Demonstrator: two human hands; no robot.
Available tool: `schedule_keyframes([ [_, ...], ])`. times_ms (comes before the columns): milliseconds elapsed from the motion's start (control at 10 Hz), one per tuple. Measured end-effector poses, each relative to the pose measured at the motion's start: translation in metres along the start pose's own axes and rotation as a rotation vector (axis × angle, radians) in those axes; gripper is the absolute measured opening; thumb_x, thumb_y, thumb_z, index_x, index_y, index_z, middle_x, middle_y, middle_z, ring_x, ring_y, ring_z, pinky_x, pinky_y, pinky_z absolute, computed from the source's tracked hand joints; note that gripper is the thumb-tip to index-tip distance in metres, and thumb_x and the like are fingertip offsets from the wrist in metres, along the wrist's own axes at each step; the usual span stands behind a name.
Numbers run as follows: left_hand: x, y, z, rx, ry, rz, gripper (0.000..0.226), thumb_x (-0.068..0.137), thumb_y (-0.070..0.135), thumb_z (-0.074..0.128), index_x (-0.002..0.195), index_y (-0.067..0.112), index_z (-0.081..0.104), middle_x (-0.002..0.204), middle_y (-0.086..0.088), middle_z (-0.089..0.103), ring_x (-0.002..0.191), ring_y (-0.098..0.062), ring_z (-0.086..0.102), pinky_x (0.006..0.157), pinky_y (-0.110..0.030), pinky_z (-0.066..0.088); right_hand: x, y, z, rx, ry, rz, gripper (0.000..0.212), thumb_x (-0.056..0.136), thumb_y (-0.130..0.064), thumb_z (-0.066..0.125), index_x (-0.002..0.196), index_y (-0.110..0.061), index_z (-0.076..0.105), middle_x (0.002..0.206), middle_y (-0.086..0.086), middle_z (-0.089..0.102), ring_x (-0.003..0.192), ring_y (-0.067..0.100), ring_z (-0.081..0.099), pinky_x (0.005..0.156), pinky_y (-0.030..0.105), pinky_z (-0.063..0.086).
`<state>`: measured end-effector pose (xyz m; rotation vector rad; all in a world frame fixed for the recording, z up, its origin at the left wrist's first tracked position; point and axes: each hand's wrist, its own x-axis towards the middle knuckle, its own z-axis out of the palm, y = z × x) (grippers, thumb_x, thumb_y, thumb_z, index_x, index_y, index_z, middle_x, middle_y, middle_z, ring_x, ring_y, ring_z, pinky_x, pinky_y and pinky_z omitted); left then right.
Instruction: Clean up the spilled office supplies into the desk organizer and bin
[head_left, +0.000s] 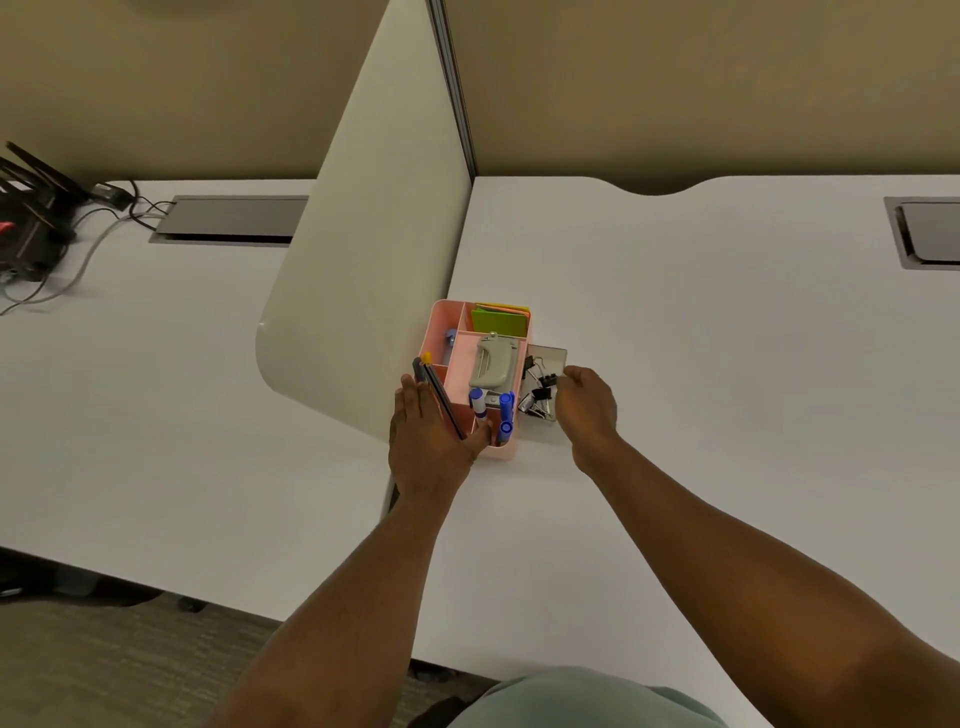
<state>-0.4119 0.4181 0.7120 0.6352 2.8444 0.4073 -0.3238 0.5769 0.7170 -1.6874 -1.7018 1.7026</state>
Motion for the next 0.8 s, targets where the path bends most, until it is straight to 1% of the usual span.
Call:
schedule_keyframes([
  [100,-0.001,0.001,-0.002,0.000,-0.001,-0.010,0.121,0.062,0.085,0.041,0.154,0.013,0.011,0.161,-0.010,0.021,0.149,-0.028,0.020,0.118,-0.042,0.024,-0.002,-0.005,0.012,-0.049,-0.078,-0.061,0.033,0.100,-0.025,0.039,0.129,-0.018,0.053,0.129,0.001,0.058,0.105,0.014,0.053,0.083,0.027,0.040],
  [200,-0.001,0.002,-0.002,-0.007,0.004,-0.010,0.120,0.063,0.084,0.044,0.154,0.013,0.012,0.161,-0.010,0.023,0.148,-0.029,0.021,0.119,-0.042,0.025,-0.003,-0.009,0.025,-0.058,-0.164,-0.074,0.027,0.102,-0.031,0.037,0.121,-0.018,0.052,0.122,0.004,0.060,0.096,0.014,0.055,0.085,0.031,0.049],
  [300,-0.001,0.002,-0.003,-0.011,-0.007,-0.005,0.120,0.062,0.084,0.042,0.154,0.014,0.011,0.161,-0.009,0.022,0.149,-0.028,0.020,0.119,-0.042,0.023,-0.003,-0.009,0.029,-0.050,-0.178,-0.070,0.028,0.103,-0.035,0.036,0.120,-0.018,0.050,0.121,0.004,0.059,0.097,0.016,0.056,0.089,0.035,0.051],
  [400,0.000,0.004,-0.004,-0.008,-0.009,-0.014,0.121,0.061,0.085,0.041,0.154,0.014,0.010,0.161,-0.009,0.021,0.149,-0.028,0.019,0.119,-0.042,0.022,-0.005,-0.007,0.026,-0.019,-0.201,-0.055,0.027,0.103,-0.034,0.036,0.121,-0.019,0.049,0.122,0.004,0.058,0.103,0.019,0.057,0.096,0.041,0.051],
  [500,-0.001,0.002,-0.003,-0.003,-0.011,0.007,0.118,0.067,0.082,0.048,0.154,0.013,0.009,0.161,-0.010,0.021,0.149,-0.029,0.019,0.120,-0.042,0.022,-0.008,-0.001,0.020,-0.062,-0.209,-0.090,0.028,0.103,-0.033,0.035,0.122,-0.018,0.049,0.114,0.000,0.056,0.101,0.018,0.056,0.091,0.036,0.051],
  [600,0.000,-0.001,-0.006,-0.019,-0.037,0.008,0.115,0.072,0.079,0.052,0.155,0.013,0.007,0.162,-0.009,0.017,0.150,-0.027,0.017,0.121,-0.042,0.019,-0.015,0.010,0.005,-0.151,-0.176,-0.133,0.028,0.101,-0.034,0.035,0.115,-0.017,0.052,0.106,-0.002,0.055,0.097,0.016,0.053,0.080,0.030,0.044],
  [700,-0.008,-0.009,-0.008,-0.053,-0.021,0.034,0.111,0.076,0.080,0.047,0.155,0.015,0.004,0.163,-0.007,0.013,0.150,-0.025,0.014,0.121,-0.042,0.017,-0.023,0.028,-0.012,-0.243,-0.155,-0.166,0.032,0.100,-0.037,0.037,0.115,-0.016,0.055,0.112,0.002,0.060,0.101,0.020,0.054,0.080,0.029,0.038],
  [800,-0.020,-0.021,-0.006,-0.044,-0.017,0.087,0.108,0.079,0.077,0.046,0.155,0.016,0.001,0.164,-0.006,0.011,0.151,-0.024,0.012,0.122,-0.042,0.018,-0.037,0.039,-0.025,-0.306,-0.101,-0.212,0.039,0.100,-0.039,0.038,0.126,-0.016,0.055,0.128,0.003,0.061,0.115,0.023,0.055,0.087,0.028,0.037],
])
